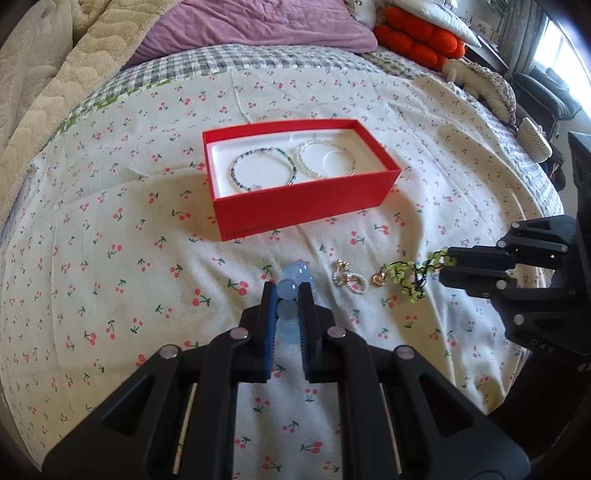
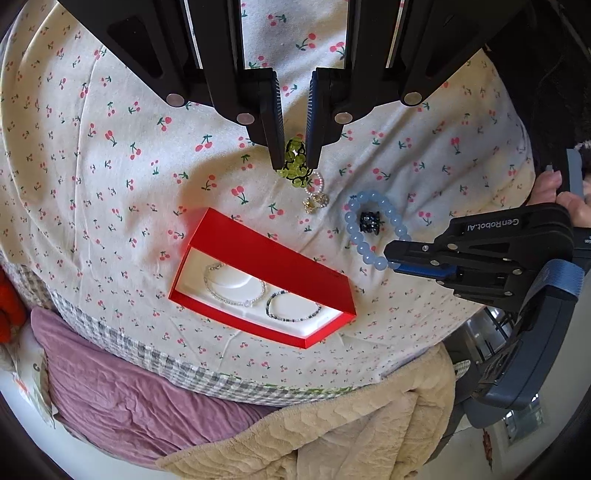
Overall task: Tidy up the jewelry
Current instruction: 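Lower both held pieces into the red box and open both grippers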
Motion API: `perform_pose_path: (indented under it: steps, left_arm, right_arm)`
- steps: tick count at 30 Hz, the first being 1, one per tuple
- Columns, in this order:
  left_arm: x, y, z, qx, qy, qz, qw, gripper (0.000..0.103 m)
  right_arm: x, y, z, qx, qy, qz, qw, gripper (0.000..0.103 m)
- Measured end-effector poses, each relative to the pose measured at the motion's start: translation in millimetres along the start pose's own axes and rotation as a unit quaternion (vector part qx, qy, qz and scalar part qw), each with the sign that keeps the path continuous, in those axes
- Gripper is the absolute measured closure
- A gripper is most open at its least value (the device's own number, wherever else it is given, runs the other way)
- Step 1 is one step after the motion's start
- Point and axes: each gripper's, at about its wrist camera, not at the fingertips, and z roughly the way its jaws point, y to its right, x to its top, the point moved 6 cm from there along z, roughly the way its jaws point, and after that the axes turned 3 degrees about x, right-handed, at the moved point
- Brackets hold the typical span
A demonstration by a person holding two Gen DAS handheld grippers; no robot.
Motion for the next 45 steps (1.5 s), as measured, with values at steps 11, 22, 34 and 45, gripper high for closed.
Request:
perform_pose_path:
  steps: [11, 22, 34, 45]
  left_arm:
    - [19.8, 8.5, -30.1, -0.018, 0.041, -0.017, 0.9989, 0.090]
    - [45.1, 10.5, -35.7, -0.022, 0.064, -0.034, 0.9971, 0.090]
    - [83.7, 11.7, -19.4, -0.049, 0.083, -0.056, 0.9938, 0.090]
    - [102.4, 4.2, 7.7, -0.085, 0.086, -0.104, 0.9872, 0.090]
  right_arm:
    - [22.2, -2.9, -24.5, 0.003, 0.039, 0.013, 0.999, 0.092]
    - [45.5, 13.4, -37.3, -0.001, 0.067, 0.043, 0.997, 0.092]
    - [75.6, 49.6, -25.0, -0.010, 0.082, 0.098, 0.992, 0.092]
    - [87.4, 81.1, 4.4, -0.015, 0.086, 0.141, 0.986, 0.092]
